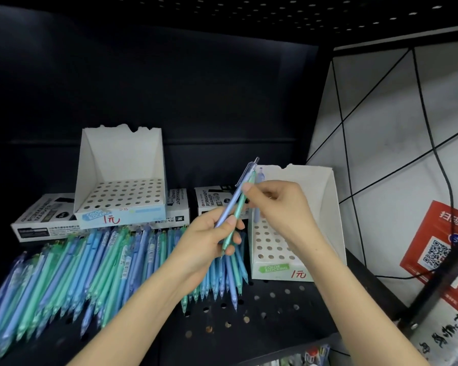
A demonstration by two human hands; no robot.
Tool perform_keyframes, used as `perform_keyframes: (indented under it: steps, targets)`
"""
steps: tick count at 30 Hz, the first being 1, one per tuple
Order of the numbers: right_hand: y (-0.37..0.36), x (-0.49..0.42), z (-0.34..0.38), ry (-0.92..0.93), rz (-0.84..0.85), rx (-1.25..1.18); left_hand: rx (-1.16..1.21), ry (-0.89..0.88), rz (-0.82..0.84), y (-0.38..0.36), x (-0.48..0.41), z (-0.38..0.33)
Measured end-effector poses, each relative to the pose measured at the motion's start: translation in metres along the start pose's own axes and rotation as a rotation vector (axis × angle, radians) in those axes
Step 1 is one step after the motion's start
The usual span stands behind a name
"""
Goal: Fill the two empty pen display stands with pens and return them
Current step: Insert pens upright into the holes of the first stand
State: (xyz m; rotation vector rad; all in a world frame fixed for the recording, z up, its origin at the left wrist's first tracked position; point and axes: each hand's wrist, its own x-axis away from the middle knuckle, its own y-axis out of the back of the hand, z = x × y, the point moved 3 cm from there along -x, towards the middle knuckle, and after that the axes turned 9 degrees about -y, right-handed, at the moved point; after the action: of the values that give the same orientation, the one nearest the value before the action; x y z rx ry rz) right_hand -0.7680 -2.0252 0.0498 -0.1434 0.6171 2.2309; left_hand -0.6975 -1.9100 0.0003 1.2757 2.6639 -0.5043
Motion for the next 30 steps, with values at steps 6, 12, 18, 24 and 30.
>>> perform_keyframes:
  steps: [6, 12, 18, 24, 30]
  targets:
    - [0.026, 0.001, -0.002, -0.174, -0.003, -0.347, -0.086, -0.03, -0.044, 0.004, 0.002, -0.003]
    - [0.06, -0.019, -0.016, 0.03, -0.387, 0.063, -0.17, -0.053, -0.16, 0.016, -0.002, -0.002]
    - [0.035, -0.027, -0.026, 0.024, -0.307, 0.26, -0.169, -0.074, -0.208, 0.021, -0.003, 0.0]
    - [0.018, -0.032, -0.036, 0.031, -0.241, 0.372, -0.181, -0.093, -0.171, 0.019, -0.004, 0.004]
    - [0.007, -0.035, -0.039, -0.031, -0.209, 0.513, -0.243, -0.129, -0.101, 0.016, -0.004, 0.005]
